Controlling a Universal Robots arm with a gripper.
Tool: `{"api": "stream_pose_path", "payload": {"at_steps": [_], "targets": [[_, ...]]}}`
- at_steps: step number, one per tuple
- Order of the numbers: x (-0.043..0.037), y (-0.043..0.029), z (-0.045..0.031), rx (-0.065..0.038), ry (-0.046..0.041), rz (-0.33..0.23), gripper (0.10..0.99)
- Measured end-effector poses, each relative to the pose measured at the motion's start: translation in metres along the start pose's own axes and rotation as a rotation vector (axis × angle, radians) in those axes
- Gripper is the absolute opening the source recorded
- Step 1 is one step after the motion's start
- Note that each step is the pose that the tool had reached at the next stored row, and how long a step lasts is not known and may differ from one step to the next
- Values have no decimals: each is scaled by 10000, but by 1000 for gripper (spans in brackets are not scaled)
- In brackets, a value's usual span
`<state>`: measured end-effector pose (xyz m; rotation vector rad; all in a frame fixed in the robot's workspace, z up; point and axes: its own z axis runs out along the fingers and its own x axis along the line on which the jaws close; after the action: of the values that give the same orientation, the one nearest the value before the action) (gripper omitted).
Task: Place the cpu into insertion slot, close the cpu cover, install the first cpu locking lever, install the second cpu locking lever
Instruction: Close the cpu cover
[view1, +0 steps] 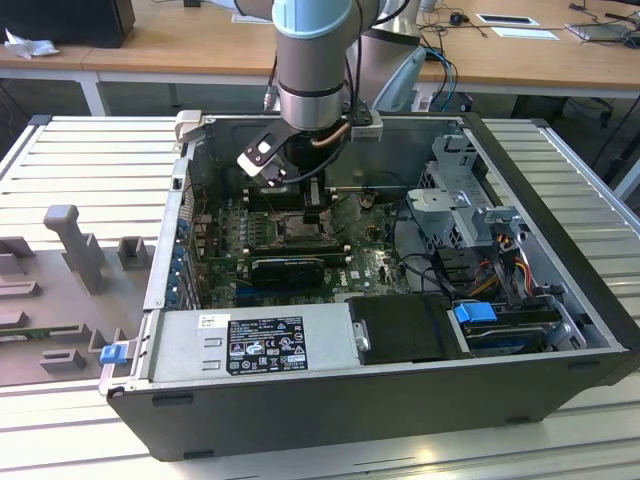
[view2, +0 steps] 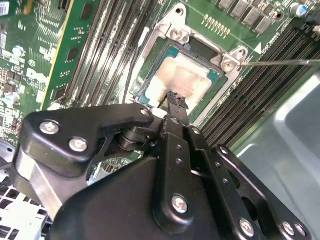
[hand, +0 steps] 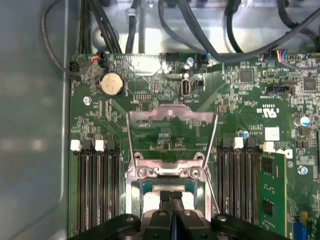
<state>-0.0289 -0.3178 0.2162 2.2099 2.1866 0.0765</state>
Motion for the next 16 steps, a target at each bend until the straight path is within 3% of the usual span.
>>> {"api": "stream_pose_path", "payload": {"at_steps": [4, 16], "targets": [[3, 4, -60, 8, 11, 4, 106], [11, 7, -107, 8, 7, 3, 106]]}}
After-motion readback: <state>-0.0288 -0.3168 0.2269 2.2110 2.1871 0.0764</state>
